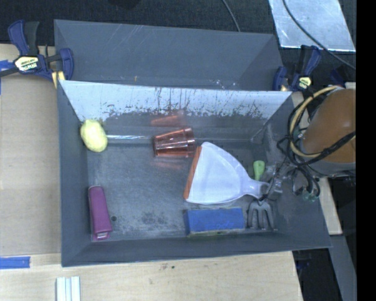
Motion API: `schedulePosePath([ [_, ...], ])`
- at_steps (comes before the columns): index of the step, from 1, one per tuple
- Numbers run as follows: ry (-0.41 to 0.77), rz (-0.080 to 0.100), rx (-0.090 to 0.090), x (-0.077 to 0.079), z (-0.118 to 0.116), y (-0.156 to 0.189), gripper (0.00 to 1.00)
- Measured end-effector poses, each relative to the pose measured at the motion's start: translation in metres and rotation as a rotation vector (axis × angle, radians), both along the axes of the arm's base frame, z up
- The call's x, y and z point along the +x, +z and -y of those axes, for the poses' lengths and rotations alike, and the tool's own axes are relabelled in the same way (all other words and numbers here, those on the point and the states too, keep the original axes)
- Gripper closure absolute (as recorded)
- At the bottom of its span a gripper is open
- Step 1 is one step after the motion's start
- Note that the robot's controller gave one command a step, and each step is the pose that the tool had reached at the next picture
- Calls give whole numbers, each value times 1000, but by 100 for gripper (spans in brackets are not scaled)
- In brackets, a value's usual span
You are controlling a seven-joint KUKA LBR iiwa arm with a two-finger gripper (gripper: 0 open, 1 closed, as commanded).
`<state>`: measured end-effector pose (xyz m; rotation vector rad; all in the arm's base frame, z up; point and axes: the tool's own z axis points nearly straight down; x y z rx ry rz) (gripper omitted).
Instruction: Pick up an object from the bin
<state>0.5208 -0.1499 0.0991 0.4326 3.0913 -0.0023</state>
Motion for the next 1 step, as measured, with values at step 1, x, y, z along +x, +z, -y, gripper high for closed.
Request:
schedulePosePath([
  [1, 0, 1, 0, 0, 1, 37, 100],
])
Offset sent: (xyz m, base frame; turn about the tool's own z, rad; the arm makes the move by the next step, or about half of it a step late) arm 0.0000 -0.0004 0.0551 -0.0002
